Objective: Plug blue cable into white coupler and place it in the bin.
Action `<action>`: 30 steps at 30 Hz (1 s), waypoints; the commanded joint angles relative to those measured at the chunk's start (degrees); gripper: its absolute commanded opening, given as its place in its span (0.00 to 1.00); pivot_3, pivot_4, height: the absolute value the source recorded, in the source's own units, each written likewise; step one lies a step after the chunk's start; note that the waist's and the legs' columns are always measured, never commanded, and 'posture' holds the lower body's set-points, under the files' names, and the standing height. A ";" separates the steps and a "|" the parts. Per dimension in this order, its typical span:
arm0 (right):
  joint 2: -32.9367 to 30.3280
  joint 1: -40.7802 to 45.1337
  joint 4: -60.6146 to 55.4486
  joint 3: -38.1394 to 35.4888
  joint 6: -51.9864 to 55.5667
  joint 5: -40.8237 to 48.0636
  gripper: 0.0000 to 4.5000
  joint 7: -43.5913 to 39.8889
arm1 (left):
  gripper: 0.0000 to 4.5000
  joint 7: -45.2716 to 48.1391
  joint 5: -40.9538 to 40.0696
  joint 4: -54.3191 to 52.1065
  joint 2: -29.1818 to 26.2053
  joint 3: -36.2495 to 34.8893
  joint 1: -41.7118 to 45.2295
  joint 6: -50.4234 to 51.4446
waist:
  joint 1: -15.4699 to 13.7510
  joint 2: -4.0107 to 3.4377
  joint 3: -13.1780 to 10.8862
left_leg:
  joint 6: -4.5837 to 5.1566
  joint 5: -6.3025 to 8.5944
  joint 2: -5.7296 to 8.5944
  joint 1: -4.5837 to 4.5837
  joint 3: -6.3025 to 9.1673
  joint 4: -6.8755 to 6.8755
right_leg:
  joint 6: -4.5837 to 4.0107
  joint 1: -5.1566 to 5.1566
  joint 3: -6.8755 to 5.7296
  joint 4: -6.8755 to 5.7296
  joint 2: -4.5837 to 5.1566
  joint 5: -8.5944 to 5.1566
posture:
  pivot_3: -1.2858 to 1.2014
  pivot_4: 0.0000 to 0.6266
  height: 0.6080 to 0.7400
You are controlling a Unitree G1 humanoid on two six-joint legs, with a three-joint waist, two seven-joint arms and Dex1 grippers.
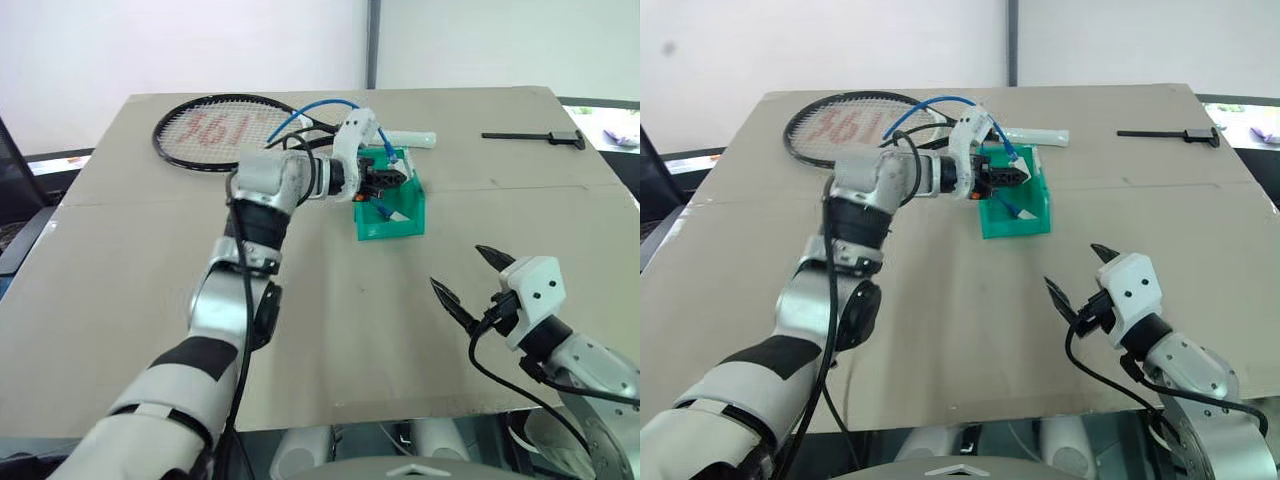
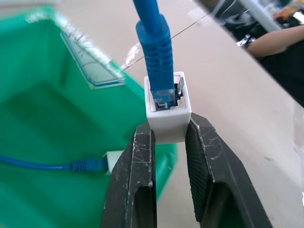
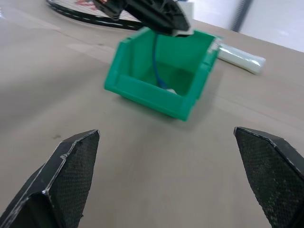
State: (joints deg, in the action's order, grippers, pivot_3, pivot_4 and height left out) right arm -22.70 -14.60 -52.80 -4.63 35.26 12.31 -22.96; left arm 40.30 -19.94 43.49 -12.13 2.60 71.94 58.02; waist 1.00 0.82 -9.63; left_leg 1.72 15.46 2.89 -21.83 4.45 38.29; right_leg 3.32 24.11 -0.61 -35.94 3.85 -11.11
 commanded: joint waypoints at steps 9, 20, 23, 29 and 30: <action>0.59 -0.96 -2.59 -1.84 -3.54 -0.17 1.00 2.78 | 0.98 9.55 -3.66 -8.96 -7.57 -0.59 2.16 9.43 | -0.07 0.06 -0.11 | 0.13 0.08 -0.03 -0.12 -0.09 0.01 | 0.02 0.11 0.12 0.05 0.06 -0.01 | 0.52 0.24 1.00; -4.23 7.06 7.90 -6.70 -5.84 7.22 1.00 -5.39 | 0.98 11.83 -5.62 -52.46 -15.44 -7.80 -36.43 -16.57 | -0.44 0.00 -0.10 | -0.05 -0.01 -0.09 -0.05 -0.18 0.01 | -0.24 0.13 0.45 0.07 0.19 0.15 | 0.52 0.24 1.00; -7.09 8.08 10.83 -8.36 -6.36 9.73 1.00 -9.22 | 0.98 12.01 -9.75 -55.98 -15.78 -12.03 -44.09 -18.16 | -1.03 0.00 -0.09 | -0.02 0.01 -0.08 -0.04 -0.17 0.00 | -0.26 0.11 0.46 0.07 0.21 0.14 | 0.52 0.24 1.00; -12.50 6.55 16.69 -11.66 -8.20 12.97 1.00 -16.61 | 0.98 13.32 -8.13 -61.93 -19.13 -17.00 -63.68 -27.66 | -1.67 0.00 -0.09 | 0.24 0.16 -0.08 -0.03 -0.18 0.00 | -0.26 0.07 0.28 0.07 0.20 0.14 | 0.52 0.24 1.00; -13.16 5.77 17.26 -12.29 -8.50 13.28 1.00 -17.55 | 0.98 14.40 -7.79 -62.84 -20.08 -17.07 -66.67 -29.35 | -1.72 -0.01 -0.09 | 0.24 0.16 -0.08 -0.03 -0.17 0.00 | -0.26 0.08 0.28 0.08 0.20 0.14 | 0.52 0.24 1.00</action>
State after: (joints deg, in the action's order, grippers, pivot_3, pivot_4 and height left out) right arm -35.10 -8.25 -35.10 -14.60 28.30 24.30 -38.78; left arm 53.02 -28.31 -16.23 -31.08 -13.13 6.84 32.01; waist -0.72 0.81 -9.71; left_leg 1.97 15.62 2.81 -21.86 4.26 38.29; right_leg 3.05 24.19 -0.31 -35.85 4.06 -10.98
